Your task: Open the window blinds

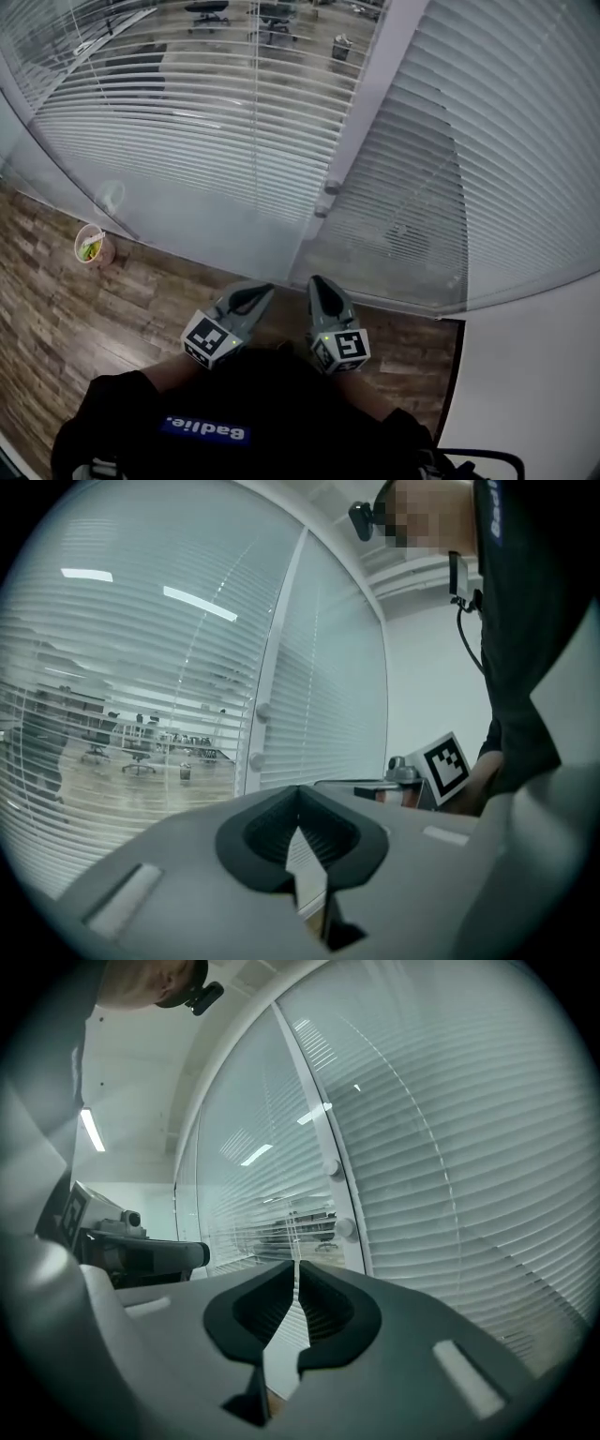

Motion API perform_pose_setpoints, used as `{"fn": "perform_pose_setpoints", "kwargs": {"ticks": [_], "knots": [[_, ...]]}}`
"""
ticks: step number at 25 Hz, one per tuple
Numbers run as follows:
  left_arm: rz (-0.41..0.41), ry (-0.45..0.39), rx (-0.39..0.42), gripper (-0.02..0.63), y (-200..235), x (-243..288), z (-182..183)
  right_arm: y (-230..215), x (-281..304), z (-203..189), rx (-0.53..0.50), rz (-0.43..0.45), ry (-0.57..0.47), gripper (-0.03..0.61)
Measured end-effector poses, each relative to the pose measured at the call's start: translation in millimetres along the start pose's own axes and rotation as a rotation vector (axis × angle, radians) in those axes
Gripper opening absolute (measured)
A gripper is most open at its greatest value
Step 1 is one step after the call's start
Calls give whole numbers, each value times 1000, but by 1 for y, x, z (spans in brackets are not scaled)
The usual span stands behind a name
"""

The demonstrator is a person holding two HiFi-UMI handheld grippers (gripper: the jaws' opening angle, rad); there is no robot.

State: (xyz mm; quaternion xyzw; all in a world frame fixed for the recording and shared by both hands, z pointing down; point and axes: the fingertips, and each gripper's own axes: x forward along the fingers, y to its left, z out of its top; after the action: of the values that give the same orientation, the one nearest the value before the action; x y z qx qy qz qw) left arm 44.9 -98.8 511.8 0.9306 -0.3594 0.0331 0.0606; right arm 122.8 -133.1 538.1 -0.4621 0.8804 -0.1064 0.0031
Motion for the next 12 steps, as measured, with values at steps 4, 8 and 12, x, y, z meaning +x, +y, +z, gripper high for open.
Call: {"fn": "perform_pose_setpoints", "kwargs": {"ticks": [4,8,12], "knots": [[-33,-6,-9,0,16,0,3,-4,21,10,-6,-46,9,48],[-67,-7,-21,-2,34,-6,16,-15,38,36,1,-125,10,69],[-81,0,-45,0,55,-3,25,-43,58,62,38,-213,-5,74]]}}
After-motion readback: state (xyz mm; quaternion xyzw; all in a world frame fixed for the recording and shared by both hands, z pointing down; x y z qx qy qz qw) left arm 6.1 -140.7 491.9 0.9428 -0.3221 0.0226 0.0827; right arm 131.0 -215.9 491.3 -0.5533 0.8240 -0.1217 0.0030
